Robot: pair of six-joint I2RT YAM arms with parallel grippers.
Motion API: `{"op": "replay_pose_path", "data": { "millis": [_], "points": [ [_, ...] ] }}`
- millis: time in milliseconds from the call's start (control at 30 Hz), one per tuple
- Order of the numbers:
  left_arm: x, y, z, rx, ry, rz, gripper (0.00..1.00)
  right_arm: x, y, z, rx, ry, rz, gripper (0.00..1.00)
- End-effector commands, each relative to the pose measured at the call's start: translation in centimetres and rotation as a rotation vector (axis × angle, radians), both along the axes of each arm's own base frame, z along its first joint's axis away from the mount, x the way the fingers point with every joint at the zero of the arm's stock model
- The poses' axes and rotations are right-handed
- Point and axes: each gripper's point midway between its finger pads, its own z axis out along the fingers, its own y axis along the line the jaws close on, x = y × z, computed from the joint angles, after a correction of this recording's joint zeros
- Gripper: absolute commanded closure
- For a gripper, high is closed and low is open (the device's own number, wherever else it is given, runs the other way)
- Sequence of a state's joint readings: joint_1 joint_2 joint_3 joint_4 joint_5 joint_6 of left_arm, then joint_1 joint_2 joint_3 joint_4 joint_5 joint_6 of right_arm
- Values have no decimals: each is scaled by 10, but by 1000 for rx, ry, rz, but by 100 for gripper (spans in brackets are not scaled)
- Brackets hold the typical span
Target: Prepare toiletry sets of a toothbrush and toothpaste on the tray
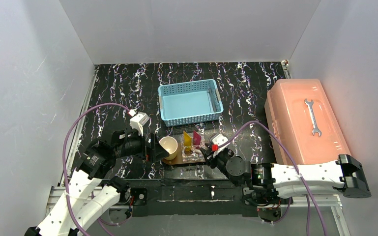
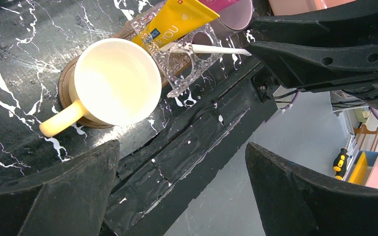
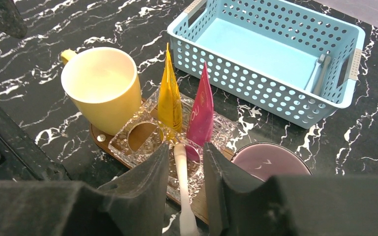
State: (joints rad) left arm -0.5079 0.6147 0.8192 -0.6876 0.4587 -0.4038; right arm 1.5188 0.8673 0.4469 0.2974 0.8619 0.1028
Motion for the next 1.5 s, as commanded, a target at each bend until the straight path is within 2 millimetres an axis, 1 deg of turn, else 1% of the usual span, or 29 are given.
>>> {"op": "replay_pose_path", "data": {
  "millis": [0, 167, 300, 400, 500, 567, 733, 800, 900, 1000, 1033, 1067, 1200, 1233, 1400, 1467],
  "points": [
    [0, -1, -4, 5, 2, -6, 1, 1, 1, 19, 54, -3, -15, 59],
    [0, -1, -4, 3, 4, -11, 1, 0, 1, 30, 63, -2, -4, 55],
    [0, -1, -3, 2, 2, -11, 1, 0, -1, 48, 65, -11, -2, 55],
    [0, -1, -3, 2, 4, -11, 1, 3, -3, 68, 48, -23, -20, 54],
    [0, -1, -3, 2, 4, -13, 1, 9, -4, 85, -2, -42, -66, 54],
    [0, -1, -3, 2, 1, -11, 1, 13, -4, 100, -29, -51, -100, 55],
    [0, 0, -3, 2, -3, -8, 1, 23, -1, 125, -94, -99, -145, 55],
    [0, 0, -2, 0, -8, -4, 1, 30, 1, 135, -109, -108, -156, 55],
    [0, 0, -2, 1, -10, -3, 1, 49, 4, 144, -127, -91, -161, 55],
    [0, 1, -2, 1, -13, -2, 1, 72, 7, 147, -146, -51, -162, 55],
    [-1, 1, -2, 0, -15, -3, 1, 80, 9, 143, -171, -32, -163, 55],
    [0, 1, -2, 1, -16, -1, 1, 88, 7, 144, -175, -18, -172, 55],
    [-1, 1, -1, -1, -19, 1, 1, 120, 12, 134, -195, 80, -183, 55],
    [-1, 1, -1, -2, -19, 0, 1, 129, 12, 135, -196, 99, -195, 55],
    [-2, 1, 0, -5, -26, -3, 1, 168, 5, 111, -245, 217, -240, 54],
    [-2, 2, 0, -7, -29, -4, 1, 185, -4, 100, -247, 266, -268, 53]
  ]
}}
